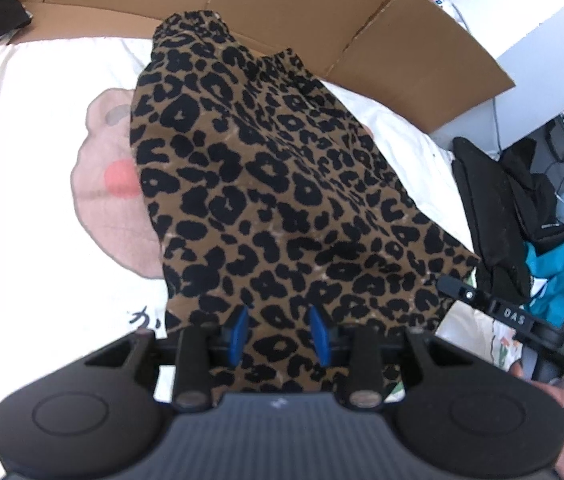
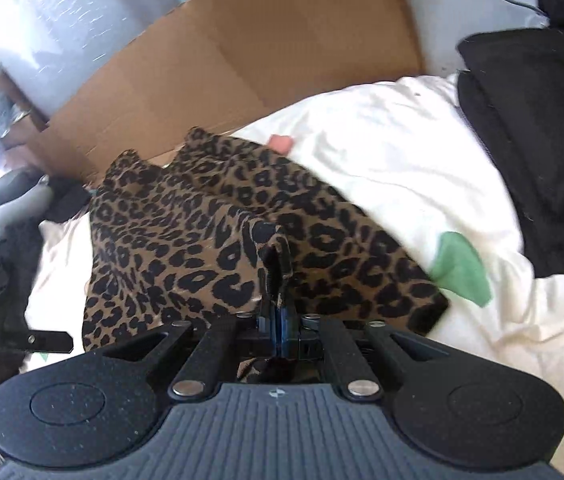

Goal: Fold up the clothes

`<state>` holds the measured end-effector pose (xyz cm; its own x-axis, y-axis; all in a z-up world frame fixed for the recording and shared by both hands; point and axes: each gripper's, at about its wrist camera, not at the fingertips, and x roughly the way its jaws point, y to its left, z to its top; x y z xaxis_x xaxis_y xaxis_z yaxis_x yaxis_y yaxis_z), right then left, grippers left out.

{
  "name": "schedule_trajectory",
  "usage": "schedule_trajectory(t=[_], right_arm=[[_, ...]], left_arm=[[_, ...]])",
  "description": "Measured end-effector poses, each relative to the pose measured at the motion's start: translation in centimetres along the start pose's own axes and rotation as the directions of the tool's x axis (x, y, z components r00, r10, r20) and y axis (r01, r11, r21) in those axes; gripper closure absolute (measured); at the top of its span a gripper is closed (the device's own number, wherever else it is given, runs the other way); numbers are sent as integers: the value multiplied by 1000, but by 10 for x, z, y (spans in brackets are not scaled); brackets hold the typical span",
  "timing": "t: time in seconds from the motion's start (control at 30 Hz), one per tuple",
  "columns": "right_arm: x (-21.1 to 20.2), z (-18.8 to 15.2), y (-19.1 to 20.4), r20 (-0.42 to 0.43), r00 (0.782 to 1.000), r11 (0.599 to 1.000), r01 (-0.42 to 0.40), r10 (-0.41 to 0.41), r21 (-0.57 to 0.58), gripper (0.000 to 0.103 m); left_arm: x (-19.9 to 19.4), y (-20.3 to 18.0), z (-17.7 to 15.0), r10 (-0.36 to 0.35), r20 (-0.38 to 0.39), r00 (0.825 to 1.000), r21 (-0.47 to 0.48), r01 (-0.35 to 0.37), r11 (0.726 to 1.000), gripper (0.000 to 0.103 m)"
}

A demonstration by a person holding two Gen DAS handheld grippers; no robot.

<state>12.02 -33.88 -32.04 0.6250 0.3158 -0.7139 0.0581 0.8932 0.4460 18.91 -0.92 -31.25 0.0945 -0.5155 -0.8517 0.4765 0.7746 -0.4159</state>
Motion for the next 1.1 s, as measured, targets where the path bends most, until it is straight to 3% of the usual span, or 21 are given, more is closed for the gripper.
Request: schedule_trajectory(t=[0.3,0.4,0.53,0.57,0.83,0.9,0.97,1.0,1.1], right_arm=[[4,-7,-8,-40,999,999,-14,15,30,103],[12,-6,-9,-61,998,1000,-3,4,28,98],[19,-3,-13,-52,998,999,33,-31,29,61],[19,-2,-14,-42,998,999,44,-43,25,61],[23,4,-17,-16,999,999,43,-43,3,62],[26,4,-16,-19,999,999,42,-42,-8,72],[29,3,-15,-28,999,999,38,-39,-17,92],[29,3,-14,-33,999,999,38,-39,-22,98],[27,4,-13,-37,999,999,38,-39,-30,101]], left_arm=[[0,1,1,1,-25,1000,11,-1,1000,67],[2,-2,1,4,-34,999,13,-3,1000,67],[4,-4,-1,6,-47,999,17,-5,1000,67],[5,-4,-1,7,-50,999,18,-6,1000,67],[9,1,-2,15,-63,998,14,-14,1000,65],[9,2,-2,16,-63,998,19,-15,1000,65],[9,2,-1,16,-60,998,21,-15,1000,65],[8,3,-1,17,-59,998,20,-16,1000,65],[8,5,0,21,-57,998,18,-20,1000,65]])
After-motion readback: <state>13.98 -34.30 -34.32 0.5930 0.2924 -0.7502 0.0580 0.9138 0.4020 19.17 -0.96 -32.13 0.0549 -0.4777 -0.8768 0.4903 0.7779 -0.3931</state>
